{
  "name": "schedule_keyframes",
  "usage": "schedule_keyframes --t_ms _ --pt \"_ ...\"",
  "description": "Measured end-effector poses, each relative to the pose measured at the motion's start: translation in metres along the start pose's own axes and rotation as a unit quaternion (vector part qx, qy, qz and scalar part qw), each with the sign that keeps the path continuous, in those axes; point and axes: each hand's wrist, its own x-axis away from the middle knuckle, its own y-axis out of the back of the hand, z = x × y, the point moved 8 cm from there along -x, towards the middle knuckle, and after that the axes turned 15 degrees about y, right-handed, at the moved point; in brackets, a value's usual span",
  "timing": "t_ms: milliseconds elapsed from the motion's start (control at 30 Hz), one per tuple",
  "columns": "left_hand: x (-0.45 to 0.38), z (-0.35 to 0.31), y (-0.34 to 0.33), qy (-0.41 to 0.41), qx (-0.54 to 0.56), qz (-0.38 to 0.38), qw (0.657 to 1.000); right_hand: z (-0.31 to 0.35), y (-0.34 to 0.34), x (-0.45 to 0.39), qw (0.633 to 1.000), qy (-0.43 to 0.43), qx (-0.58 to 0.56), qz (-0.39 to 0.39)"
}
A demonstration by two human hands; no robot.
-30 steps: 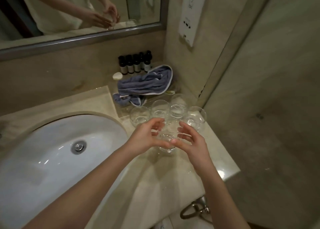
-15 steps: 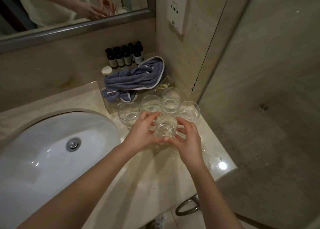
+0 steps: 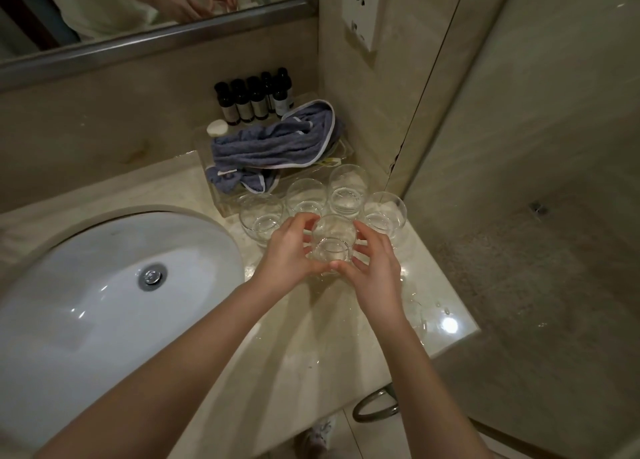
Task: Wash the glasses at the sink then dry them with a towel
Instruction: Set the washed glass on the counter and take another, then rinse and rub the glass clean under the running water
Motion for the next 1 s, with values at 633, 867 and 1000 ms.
schedule_keyframes --t_ms 633,867,1000 --pt "-0.0004 -0.0024 -0.0014 -0.011 0.000 -0.024 1.000 -0.0055 -0.0023 -0.0001 0.999 0.001 0.033 -0.018" --pt "-0.0005 -0.0017 -0.0030 -0.009 -0.012 -0.023 1.000 -0.0043 -0.0027 0.0003 0.998 -0.002 0.055 -0.016" --pt "-0.0020 -0.0015 -0.0042 -0.008 -0.025 -0.020 0.999 -0.0033 -0.0029 0.0000 0.998 -0.004 0.060 -0.014"
